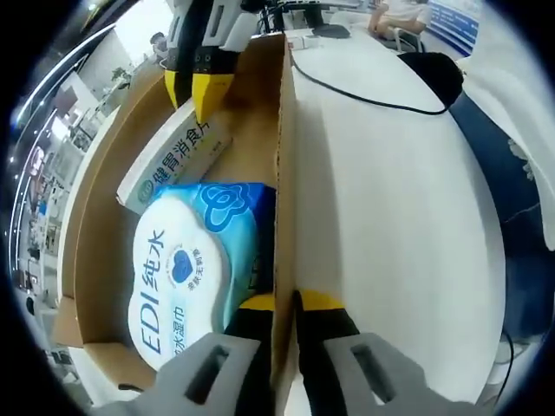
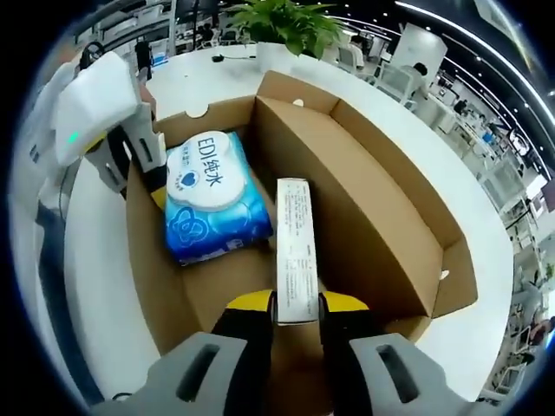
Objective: Operate the shoe box by opening the lid, removing the specified soft item, and placing it in the target area until the item is outside and the box remains undamaged.
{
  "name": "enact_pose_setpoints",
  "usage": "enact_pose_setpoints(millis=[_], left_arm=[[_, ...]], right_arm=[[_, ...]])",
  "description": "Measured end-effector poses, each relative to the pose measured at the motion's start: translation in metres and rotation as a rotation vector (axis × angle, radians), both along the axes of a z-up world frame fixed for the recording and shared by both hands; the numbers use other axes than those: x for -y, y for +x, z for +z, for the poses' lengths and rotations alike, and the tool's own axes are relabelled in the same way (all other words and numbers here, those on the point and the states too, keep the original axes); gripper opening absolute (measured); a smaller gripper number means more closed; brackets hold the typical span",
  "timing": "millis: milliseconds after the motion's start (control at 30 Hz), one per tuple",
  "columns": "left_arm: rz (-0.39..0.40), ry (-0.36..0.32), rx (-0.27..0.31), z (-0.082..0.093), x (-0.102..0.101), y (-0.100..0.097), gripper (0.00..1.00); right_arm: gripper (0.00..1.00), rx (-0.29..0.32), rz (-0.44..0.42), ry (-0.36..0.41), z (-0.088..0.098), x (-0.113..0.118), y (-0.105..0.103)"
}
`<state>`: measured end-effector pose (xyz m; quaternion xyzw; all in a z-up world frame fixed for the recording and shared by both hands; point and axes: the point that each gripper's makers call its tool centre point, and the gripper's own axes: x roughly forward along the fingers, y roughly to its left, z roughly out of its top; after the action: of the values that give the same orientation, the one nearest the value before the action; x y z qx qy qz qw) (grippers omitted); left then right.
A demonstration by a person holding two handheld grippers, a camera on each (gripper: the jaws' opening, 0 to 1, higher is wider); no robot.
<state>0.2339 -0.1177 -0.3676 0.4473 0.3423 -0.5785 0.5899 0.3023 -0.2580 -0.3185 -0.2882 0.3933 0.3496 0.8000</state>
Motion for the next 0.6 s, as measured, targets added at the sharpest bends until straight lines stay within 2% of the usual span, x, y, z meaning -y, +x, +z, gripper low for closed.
enact_pose_setpoints(millis=[267,467,600], left_arm=[[-0.005,0.011,0.001,-0.001,0.0,0.0,0.03],[-0.004,0.014,0.006,-0.002,0.0,0.0,0.03],[-0.004,0.017,0.007,-0.001,0.001,0.0,0.03]], right_arm=[[0.18,-0.022,-0.052,0.005,0.0,0.01,-0.017],[0.19,-0.041,-0.077,0.005,-0.009,0.015,-0.03],[0.19,-0.042,-0.085,0.011,-0.009,0.015,-0.028]])
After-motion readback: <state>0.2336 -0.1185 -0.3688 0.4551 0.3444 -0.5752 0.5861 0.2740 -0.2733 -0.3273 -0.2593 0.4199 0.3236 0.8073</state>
